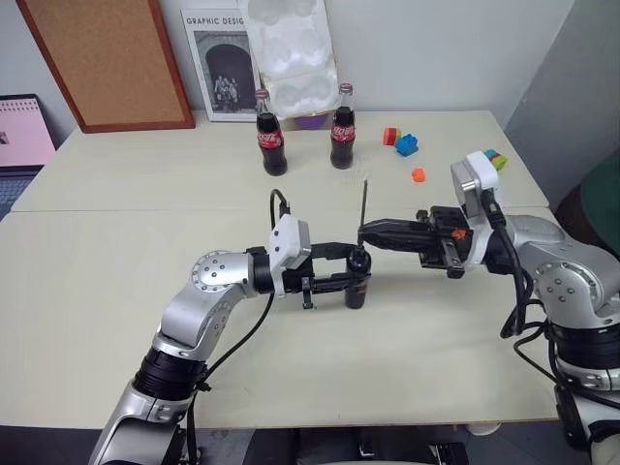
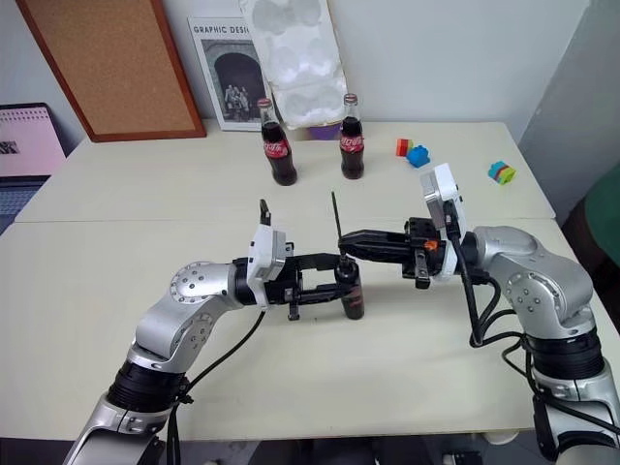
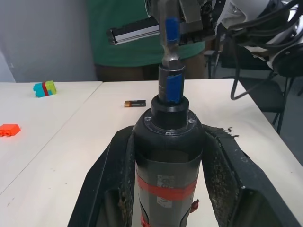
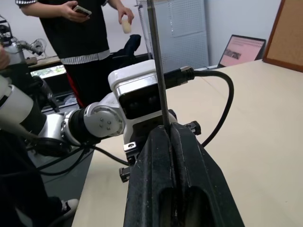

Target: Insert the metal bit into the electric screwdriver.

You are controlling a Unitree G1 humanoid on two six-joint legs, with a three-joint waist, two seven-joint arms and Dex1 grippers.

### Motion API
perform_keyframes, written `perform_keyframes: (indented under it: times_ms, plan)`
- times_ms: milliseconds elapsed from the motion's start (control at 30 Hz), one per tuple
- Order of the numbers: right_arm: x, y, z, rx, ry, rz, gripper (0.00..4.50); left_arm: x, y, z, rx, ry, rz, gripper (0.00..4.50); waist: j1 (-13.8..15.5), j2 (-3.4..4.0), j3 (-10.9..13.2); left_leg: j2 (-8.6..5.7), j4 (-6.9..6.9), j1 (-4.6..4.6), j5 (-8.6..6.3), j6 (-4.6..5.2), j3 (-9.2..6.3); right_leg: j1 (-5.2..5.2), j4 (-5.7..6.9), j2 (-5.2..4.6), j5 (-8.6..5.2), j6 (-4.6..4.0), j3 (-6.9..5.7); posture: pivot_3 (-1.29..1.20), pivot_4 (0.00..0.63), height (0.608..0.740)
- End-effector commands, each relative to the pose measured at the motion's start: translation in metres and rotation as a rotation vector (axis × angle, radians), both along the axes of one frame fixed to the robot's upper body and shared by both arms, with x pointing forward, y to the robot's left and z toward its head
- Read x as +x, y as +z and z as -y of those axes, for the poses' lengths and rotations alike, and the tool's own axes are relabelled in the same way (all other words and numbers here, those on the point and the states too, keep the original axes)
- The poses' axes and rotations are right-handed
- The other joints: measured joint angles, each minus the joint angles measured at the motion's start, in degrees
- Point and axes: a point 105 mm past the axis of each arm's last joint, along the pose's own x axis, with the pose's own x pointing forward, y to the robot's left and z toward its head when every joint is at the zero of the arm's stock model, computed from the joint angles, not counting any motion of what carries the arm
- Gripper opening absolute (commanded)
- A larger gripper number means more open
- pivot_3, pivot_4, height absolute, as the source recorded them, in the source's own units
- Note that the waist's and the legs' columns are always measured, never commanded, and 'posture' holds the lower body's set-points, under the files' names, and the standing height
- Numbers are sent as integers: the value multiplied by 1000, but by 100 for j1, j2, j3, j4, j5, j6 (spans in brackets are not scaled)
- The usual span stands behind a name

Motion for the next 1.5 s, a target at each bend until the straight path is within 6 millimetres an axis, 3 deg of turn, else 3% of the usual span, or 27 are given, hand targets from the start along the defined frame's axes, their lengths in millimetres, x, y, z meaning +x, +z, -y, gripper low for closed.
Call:
perform_keyframes:
  times_ms: [33,400,800,1100,1333,1500]
  plan:
    - [-7,-1,-1,-47,64,-4,0,3,-1,-1,19,20,12,1635,-4,0,0,0,0,-1,0,0,0,0,0,0,0,0,0,0,150,740]
    - [-4,-2,-7,-148,88,7,0,3,-1,0,22,17,18,1635,2,0,0,0,-2,-4,0,0,-1,-1,-6,0,0,0,-2,0,150,740]
    - [-8,10,1,-127,76,12,2557,4,-1,2,19,15,16,1635,0,0,1,1,-2,-14,0,0,-2,-7,-9,-1,0,1,-3,0,150,740]
    - [-9,16,18,-113,-10,10,4482,9,2,-3,33,54,14,1635,-1,0,2,1,-2,-33,0,1,-1,-12,-26,-1,1,2,-11,0,150,740]
    - [-13,15,37,-83,-166,31,4500,35,28,-26,120,228,123,1635,-6,1,2,1,5,-72,0,1,-6,-30,-45,-1,9,14,-24,0,150,740]
    - [-12,12,54,-139,-358,110,4500,78,42,-68,464,416,315,1633,-8,-1,7,-9,3,-75,0,1,-6,-36,-44,4,11,15,-37,0,150,740]
